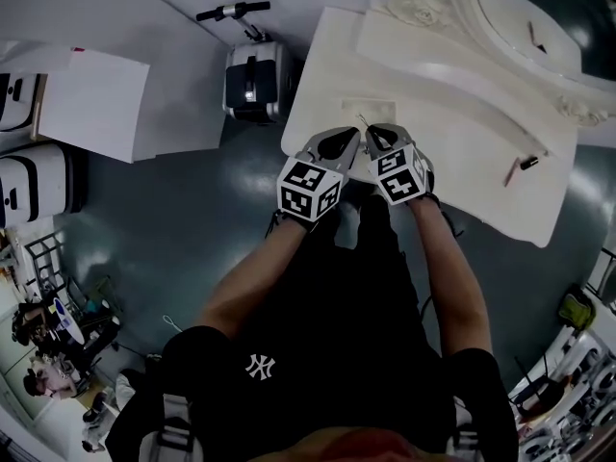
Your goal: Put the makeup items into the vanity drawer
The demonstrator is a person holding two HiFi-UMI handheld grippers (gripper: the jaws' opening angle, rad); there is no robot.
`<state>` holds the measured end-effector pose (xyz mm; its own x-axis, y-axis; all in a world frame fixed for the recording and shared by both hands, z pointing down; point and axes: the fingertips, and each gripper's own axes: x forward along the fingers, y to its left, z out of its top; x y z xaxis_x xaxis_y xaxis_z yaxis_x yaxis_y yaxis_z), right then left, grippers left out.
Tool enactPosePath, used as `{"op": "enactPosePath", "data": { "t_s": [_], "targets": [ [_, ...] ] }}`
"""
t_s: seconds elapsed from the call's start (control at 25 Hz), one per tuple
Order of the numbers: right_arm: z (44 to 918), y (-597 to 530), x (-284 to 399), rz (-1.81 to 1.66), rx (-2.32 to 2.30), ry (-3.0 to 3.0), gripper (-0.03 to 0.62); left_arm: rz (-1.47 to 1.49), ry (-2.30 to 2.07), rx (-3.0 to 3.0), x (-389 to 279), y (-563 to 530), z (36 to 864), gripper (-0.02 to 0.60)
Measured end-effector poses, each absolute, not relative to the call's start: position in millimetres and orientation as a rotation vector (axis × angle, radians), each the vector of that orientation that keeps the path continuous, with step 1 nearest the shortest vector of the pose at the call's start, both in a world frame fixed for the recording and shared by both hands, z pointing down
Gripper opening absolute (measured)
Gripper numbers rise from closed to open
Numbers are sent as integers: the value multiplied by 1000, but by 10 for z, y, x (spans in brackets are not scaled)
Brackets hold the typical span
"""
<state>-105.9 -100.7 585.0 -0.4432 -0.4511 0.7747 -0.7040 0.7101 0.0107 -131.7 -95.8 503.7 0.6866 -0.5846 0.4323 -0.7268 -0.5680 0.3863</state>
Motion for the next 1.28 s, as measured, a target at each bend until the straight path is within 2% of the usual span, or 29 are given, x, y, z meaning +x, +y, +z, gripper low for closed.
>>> {"op": "enactPosePath", "data": {
  "t_s": [0.4, 0.52, 0.64, 0.92, 1.28],
  "targets": [
    [6079, -1058, -1173, 294, 686, -2055, 38, 340, -1038, 2314, -1415, -1071, 5128, 0],
    [6127, -1059, -1178, 311, 670, -2046, 77, 340, -1037, 2311, -1420, -1095, 5138, 0],
    [6145, -1059, -1151, 324, 678, -2040, 83, 340, -1034, 2311, -1409, -1104, 5149, 0],
    [5934, -1115, -1073, 379, 826, -2082, 29, 349, -1004, 2329, -1338, -1113, 5131, 0],
    [5554, -1138, -866, 537, 1113, -2144, 25, 353, -906, 2403, -1131, -1111, 4970, 0]
  ]
}}
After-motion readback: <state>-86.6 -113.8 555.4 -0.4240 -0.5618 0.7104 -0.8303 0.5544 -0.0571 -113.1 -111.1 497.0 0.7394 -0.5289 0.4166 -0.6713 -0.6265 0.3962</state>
